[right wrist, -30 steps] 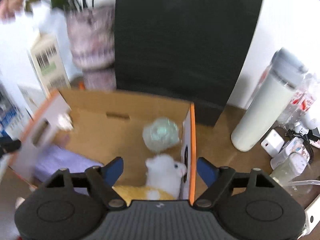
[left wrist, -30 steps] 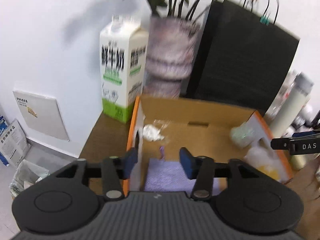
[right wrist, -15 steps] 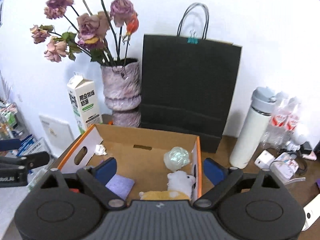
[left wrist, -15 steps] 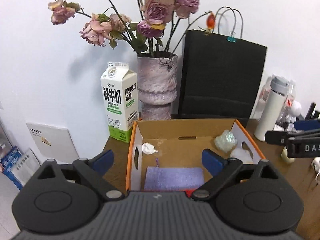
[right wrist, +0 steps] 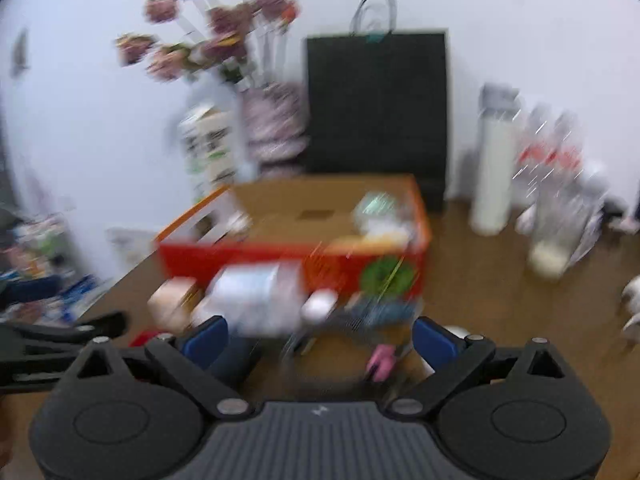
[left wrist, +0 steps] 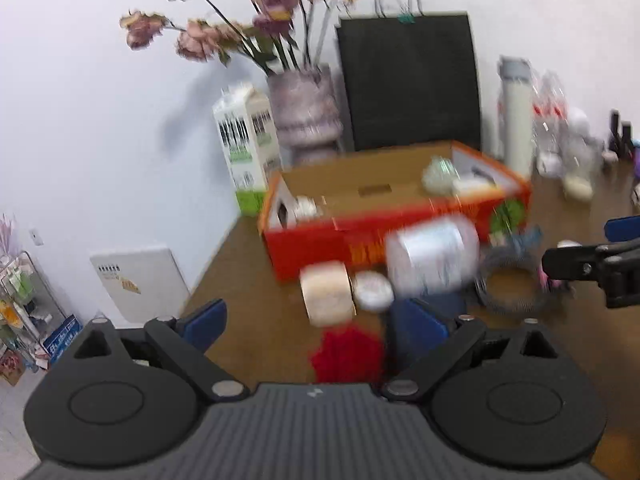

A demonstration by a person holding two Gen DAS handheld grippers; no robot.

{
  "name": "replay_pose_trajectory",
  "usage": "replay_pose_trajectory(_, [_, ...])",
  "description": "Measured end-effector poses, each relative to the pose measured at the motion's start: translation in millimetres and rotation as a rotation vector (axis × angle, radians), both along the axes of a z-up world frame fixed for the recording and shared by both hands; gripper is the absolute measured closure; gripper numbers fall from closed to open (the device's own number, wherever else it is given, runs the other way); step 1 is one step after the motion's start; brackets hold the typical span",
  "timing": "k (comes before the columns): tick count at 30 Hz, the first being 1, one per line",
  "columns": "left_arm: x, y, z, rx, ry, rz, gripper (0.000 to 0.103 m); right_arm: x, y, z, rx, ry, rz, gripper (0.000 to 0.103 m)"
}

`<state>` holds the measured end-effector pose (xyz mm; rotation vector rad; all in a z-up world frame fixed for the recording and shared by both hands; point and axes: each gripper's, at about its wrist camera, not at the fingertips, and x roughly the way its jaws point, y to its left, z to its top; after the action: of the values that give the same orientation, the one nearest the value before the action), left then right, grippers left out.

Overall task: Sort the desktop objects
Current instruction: 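Move the right tool to the white earbud case while the left tool approaches the red rose, then close the right tool on the earbud case while the left tool grasps the rose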

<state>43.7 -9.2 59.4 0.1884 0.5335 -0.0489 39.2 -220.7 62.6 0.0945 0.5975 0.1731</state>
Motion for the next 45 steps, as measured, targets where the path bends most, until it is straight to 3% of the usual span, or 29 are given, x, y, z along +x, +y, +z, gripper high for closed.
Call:
replay_pose_trajectory(4, [-22.9,15.3,-28.4,-0.172,0.115,0.019,0.005,-33.5,-1.0,-23.1,0.01,0.04,-0.031,0.004])
replay_pose_trajectory(8, [-38.8,12.4,-43.7,-0.104,0.109,0.051,0.011,-56.2,0.6,-32.8,-0.047,0.039,-0.018,0.004])
replay_pose_trajectory(12, [-39.6,16.8,-49.7,-0.164,0.104,0.05,0.011,-67.6,4.2,-39.4,-0.057,0.042,0.001,0.009])
replay_pose_trajectory(18, [-41.3,11.6,-44.5,-0.152,0.039,-0.053,0.014,-66.1,16.2,-45.1,-0.121,0.039,0.037,0.018])
replay_pose_trajectory(23, [-31.5,8.9,-43.2,-0.199,0.065,-0.105,0.023,-55.4,18.4,-55.1,-0.12,0.08,0.061,0.038])
replay_pose_trajectory(28, [-24.6,-2.6,-39.5,-0.144,0.048,-0.152,0.021,-50.3,22.1,-55.8,-0.13,0.069,0.087,0.05])
replay_pose_trajectory(30, [-14.0,2.7,-35.4,-0.139,0.046,-0.132,0.021,-48.1,24.4,-54.6,-0.133,0.068,0.104,0.063])
replay_pose_trajectory(31, [-8.3,8.3,-33.4,-0.155,0.042,-0.126,0.021,-46.7,24.9,-54.1,-0.131,0.067,0.113,0.076])
replay_pose_trajectory(32, [-1.2,13.4,-31.8,-0.172,0.045,-0.126,0.021,-44.9,26.3,-53.7,-0.132,0.068,0.12,0.077])
replay_pose_trajectory(35, [21.8,21.5,-30.7,-0.208,0.055,-0.131,0.033,-38.5,28.9,-53.1,-0.126,0.07,0.118,0.077])
replay_pose_trajectory(39, [49.9,18.5,-40.4,-0.191,0.137,-0.105,0.061,-32.4,28.5,-50.3,-0.113,0.071,0.109,0.077])
replay_pose_trajectory(45, [49.9,26.0,-44.4,-0.232,0.135,-0.1,0.074,-30.6,27.1,-32.4,-0.103,0.021,0.096,0.077])
